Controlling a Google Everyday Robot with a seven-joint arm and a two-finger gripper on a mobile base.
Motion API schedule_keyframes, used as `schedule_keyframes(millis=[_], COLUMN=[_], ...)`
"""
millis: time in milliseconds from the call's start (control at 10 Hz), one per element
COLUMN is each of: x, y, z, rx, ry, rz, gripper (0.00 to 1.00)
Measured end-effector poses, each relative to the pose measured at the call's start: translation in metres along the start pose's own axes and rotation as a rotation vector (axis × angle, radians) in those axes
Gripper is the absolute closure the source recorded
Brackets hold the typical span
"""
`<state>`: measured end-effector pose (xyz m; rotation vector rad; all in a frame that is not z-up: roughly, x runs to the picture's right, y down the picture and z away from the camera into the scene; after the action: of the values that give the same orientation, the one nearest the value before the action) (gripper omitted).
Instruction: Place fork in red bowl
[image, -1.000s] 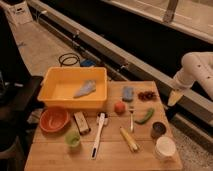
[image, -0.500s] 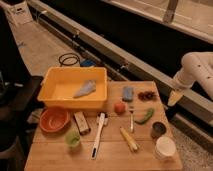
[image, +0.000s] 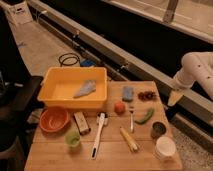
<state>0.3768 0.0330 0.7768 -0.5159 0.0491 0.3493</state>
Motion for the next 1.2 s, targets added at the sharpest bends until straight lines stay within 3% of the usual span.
schedule_keyframes(millis=[900,1000,1200], x=[0.000,0.000,-0.013], y=[0.000,0.002,0.012], z=[0.000,-0.003,-0.014], rx=[0.000,0.001,0.007], ry=[0.001,0.004,0.024], rz=[-0.002,-0.016,-0.163], gripper=[0.20,0.20,0.20])
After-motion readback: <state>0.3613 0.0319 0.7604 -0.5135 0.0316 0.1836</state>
